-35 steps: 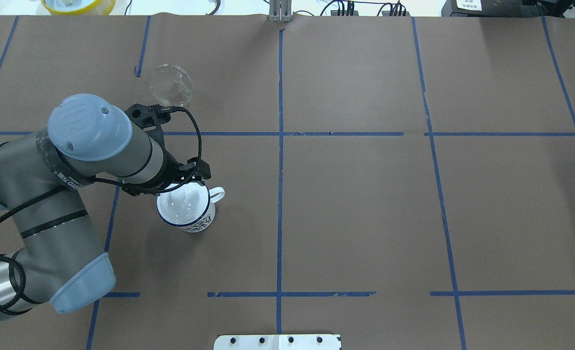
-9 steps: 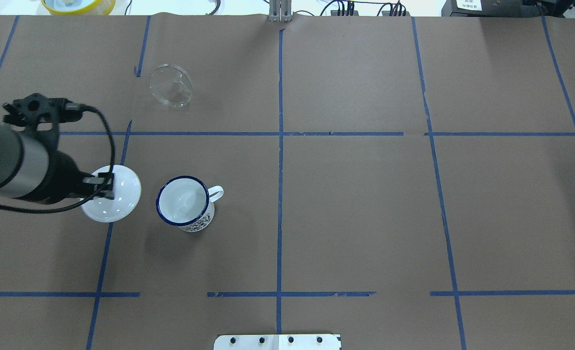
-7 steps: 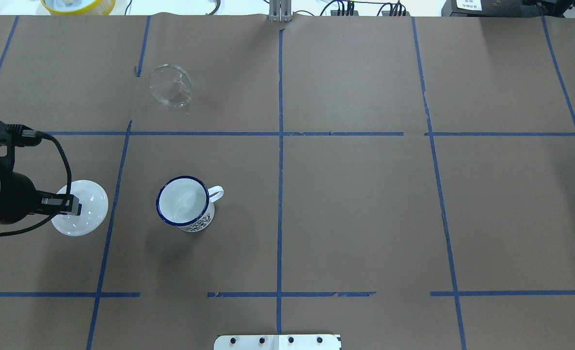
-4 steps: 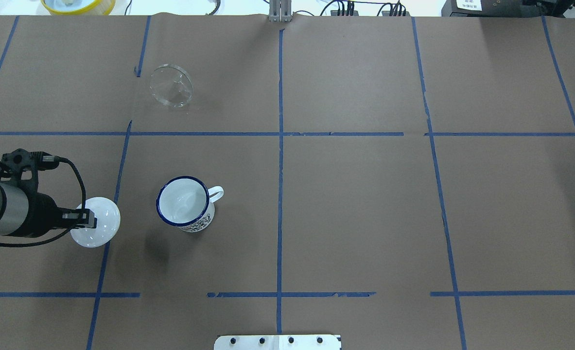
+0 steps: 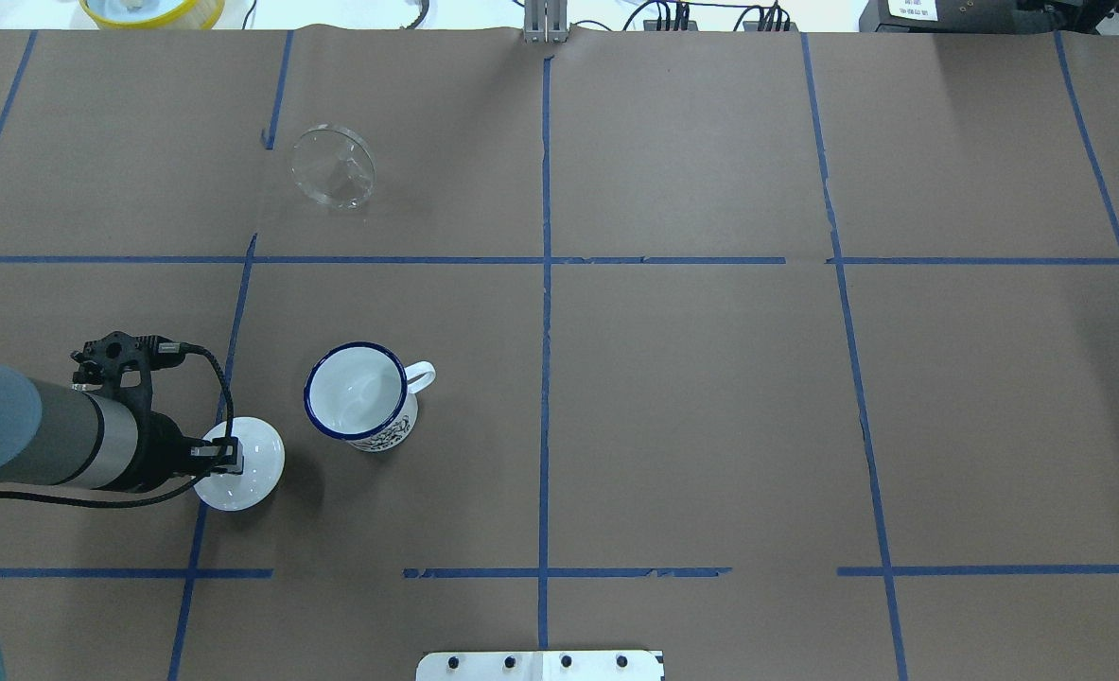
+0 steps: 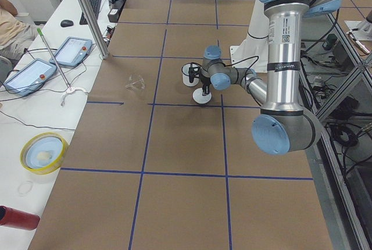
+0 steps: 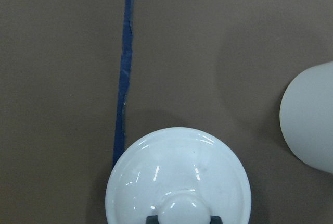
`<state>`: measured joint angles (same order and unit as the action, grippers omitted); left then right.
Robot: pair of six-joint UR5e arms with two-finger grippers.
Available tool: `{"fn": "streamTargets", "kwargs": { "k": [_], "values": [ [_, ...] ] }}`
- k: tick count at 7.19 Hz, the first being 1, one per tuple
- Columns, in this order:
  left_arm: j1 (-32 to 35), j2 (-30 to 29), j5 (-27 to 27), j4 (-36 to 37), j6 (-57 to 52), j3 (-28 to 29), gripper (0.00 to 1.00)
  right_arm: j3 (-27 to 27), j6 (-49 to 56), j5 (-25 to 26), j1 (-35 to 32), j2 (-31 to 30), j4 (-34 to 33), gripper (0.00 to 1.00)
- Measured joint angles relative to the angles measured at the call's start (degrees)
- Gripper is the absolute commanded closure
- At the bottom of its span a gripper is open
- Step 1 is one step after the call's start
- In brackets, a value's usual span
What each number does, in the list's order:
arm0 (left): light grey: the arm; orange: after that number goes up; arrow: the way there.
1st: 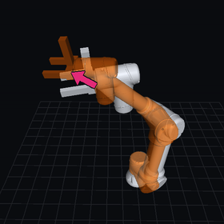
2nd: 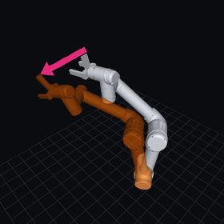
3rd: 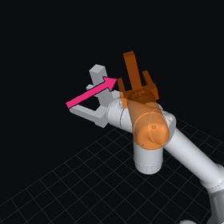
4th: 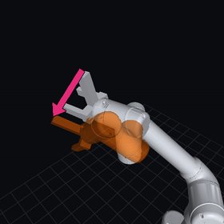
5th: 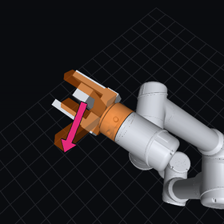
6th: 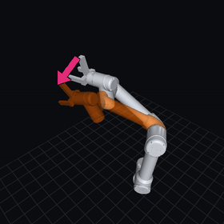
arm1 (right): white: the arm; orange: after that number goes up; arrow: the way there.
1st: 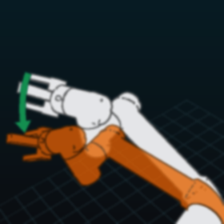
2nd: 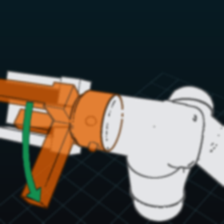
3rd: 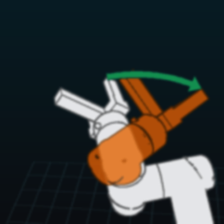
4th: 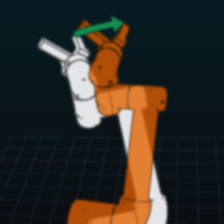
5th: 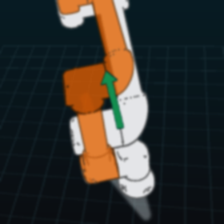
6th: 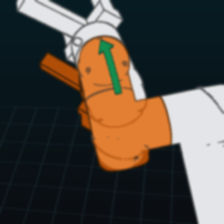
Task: Place funnel on cup
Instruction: 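Lower the lid onto the table and open the left gripper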
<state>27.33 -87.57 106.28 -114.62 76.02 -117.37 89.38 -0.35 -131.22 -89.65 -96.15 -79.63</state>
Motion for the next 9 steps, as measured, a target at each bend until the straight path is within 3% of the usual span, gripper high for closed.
{"fn": "streamTargets", "kwargs": {
  "k": [1, 2, 6, 8, 9],
  "values": [
    [-0.1, -0.2, -0.1, 0.1, 0.1, 0.4, 0.25, 0.0, 0.0, 0.0, 0.0, 0.0, 0.0, 0.0],
    [-0.1, -0.3, -0.1, 0.1, 0.2, 0.7, 0.01, 0.0, 0.0, 0.0, 0.0, 0.0, 0.0, 0.0],
    [1.8, -0.9, 0.3, 0.2, -0.3, -0.8, 0.0, 0.0, 0.0, 0.0, 0.0, 0.0, 0.0, 0.0],
    [9.6, -4.9, 1.1, 0.1, 2.3, -2.0, 0.0, 0.0, 0.0, 0.0, 0.0, 0.0, 0.0, 0.0],
    [13.7, -8.0, 1.3, -0.2, 8.8, -1.6, 0.0, 0.0, 0.0, 0.0, 0.0, 0.0, 0.0, 0.0]
  ]
}}
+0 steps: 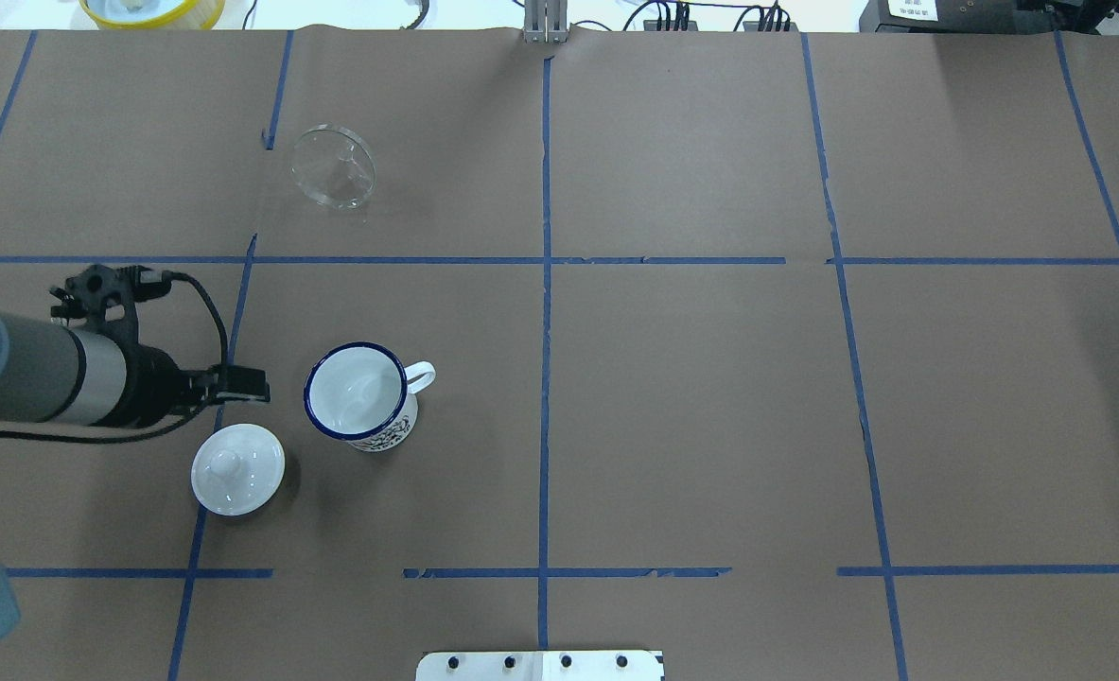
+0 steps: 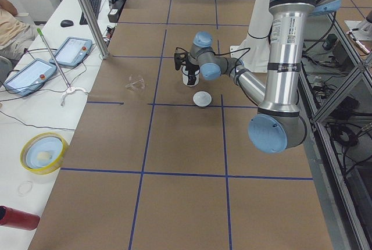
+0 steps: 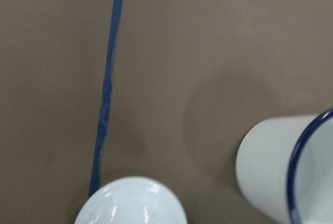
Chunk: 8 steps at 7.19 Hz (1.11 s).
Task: Place funnel on cup
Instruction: 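Move the left gripper to the clear glass funnel farther away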
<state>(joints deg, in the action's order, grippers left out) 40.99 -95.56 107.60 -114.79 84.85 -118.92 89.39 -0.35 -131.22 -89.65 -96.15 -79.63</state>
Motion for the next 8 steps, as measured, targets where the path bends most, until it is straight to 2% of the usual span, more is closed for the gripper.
{"fn": "streamTargets", "kwargs": {
  "k": [2, 4, 5, 8],
  "values": [
    [6.1, -7.6, -0.9, -0.3, 16.4, 4.5, 0.0, 0.0, 0.0, 0.0, 0.0, 0.0, 0.0, 0.0],
    [8.1, -17.7, -5.2, -1.2, 31.0, 15.8, 0.0, 0.0, 0.0, 0.0, 0.0, 0.0, 0.0, 0.0],
    [8.2, -20.7, -6.6, -3.2, 36.1, 21.4, 0.0, 0.0, 0.0, 0.0, 0.0, 0.0, 0.0, 0.0],
    [8.2, -27.6, -13.9, -15.0, 45.1, 38.8, 0.0, 0.1, 0.0, 0.0, 0.0, 0.0, 0.0, 0.0]
  ]
}}
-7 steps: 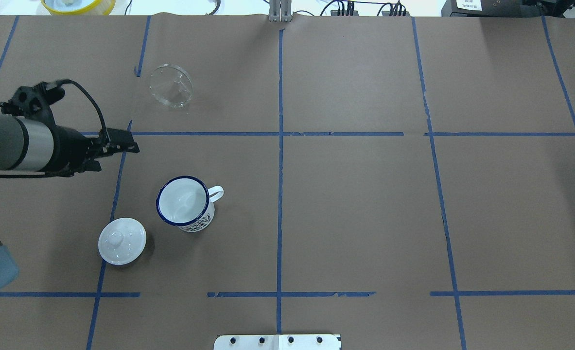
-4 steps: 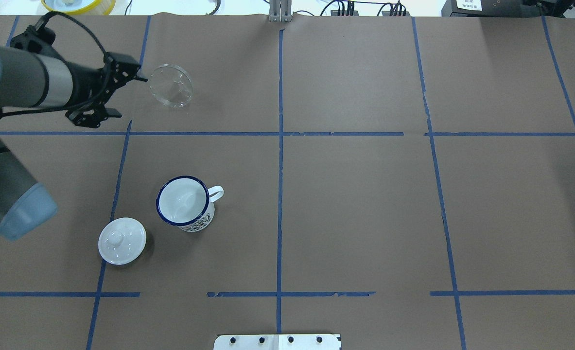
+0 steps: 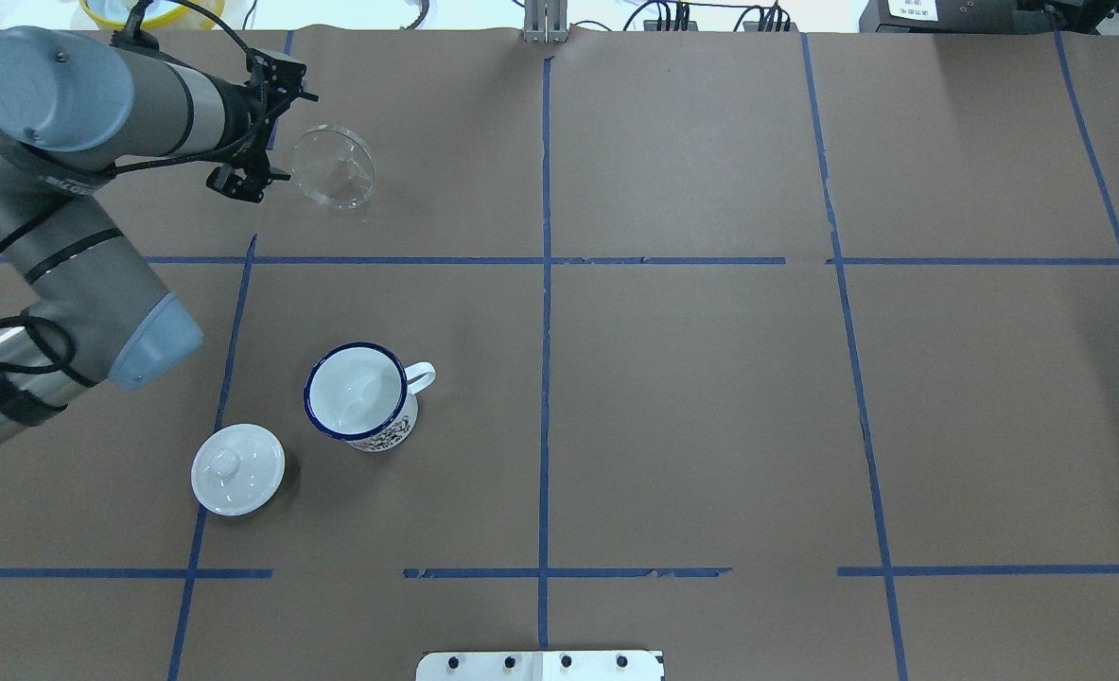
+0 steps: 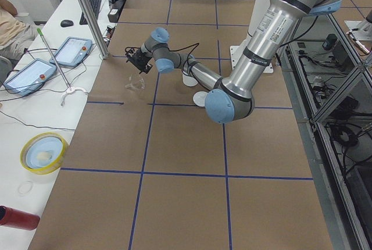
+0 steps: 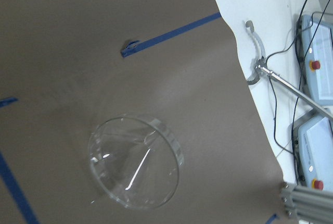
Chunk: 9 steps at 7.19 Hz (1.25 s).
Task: Place funnel on cup
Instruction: 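Move the left gripper to the clear glass funnel farther away, then close the left gripper on the glass funnel's rim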
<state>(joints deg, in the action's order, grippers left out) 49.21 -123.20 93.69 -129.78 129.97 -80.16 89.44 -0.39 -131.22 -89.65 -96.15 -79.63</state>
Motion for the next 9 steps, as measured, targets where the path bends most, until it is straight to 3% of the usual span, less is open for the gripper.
{"fn": "streamTargets", "kwargs": {
  "k": [4, 5, 7, 9],
  "values": [
    [-1.1, -2.7, -1.2, -4.8, 0.8, 8.6, 0.0, 0.0, 0.0, 0.0, 0.0, 0.0, 0.0, 0.0],
    [-1.5, -2.7, -1.2, -5.1, 0.8, 9.1, 0.15, 0.0, 0.0, 0.0, 0.0, 0.0, 0.0, 0.0],
    [-2.4, -2.7, -1.4, -5.3, 0.7, 9.3, 0.79, 0.0, 0.0, 0.0, 0.0, 0.0, 0.0, 0.0],
    [-2.7, -2.6, -1.7, -5.4, 0.4, 9.3, 1.0, 0.0, 0.0, 0.0, 0.0, 0.0, 0.0, 0.0]
  ]
}}
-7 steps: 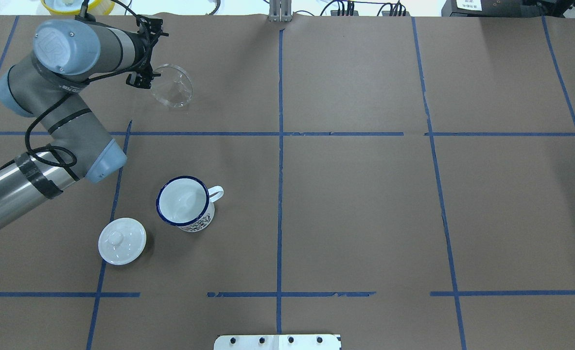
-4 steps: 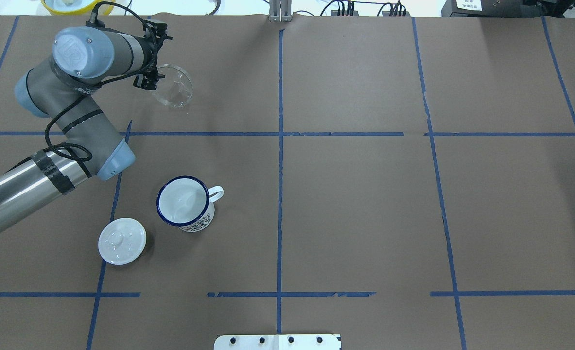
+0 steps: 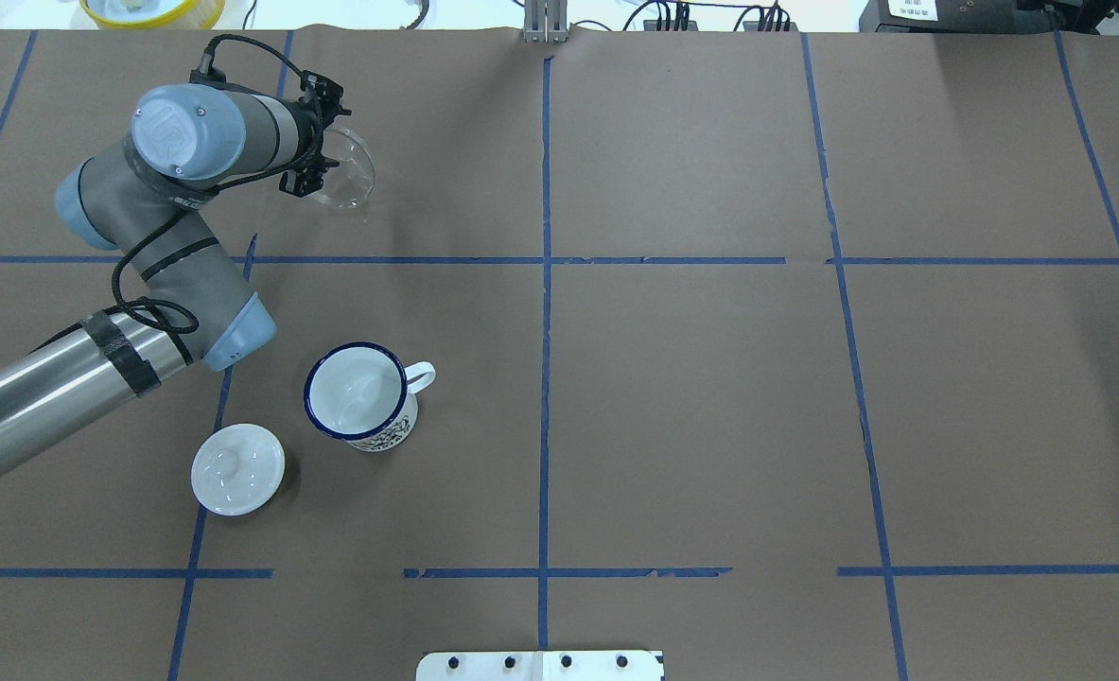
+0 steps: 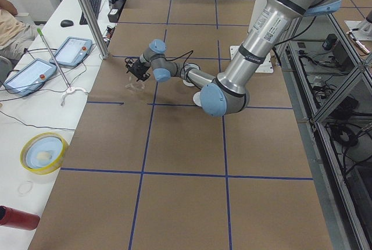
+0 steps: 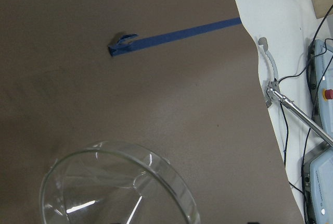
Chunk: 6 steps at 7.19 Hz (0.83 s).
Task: Place funnel on cup
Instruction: 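Close the left gripper on the glass funnel's rim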
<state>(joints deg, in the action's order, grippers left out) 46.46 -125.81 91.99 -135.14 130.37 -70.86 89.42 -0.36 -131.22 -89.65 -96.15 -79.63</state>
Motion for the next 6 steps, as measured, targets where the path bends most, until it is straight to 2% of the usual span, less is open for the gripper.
{"fn": "streamTargets", "kwargs": {
  "k": [4, 6],
  "values": [
    [0.5, 0.1, -0.1, -0.7, -0.4, -1.0, 1.0, 0.0, 0.0, 0.0, 0.0, 0.0, 0.0, 0.0],
    [2.2, 0.0, 0.4, -0.4, -0.5, -5.8, 1.0, 0.0, 0.0, 0.0, 0.0, 0.0, 0.0, 0.0]
  ]
}}
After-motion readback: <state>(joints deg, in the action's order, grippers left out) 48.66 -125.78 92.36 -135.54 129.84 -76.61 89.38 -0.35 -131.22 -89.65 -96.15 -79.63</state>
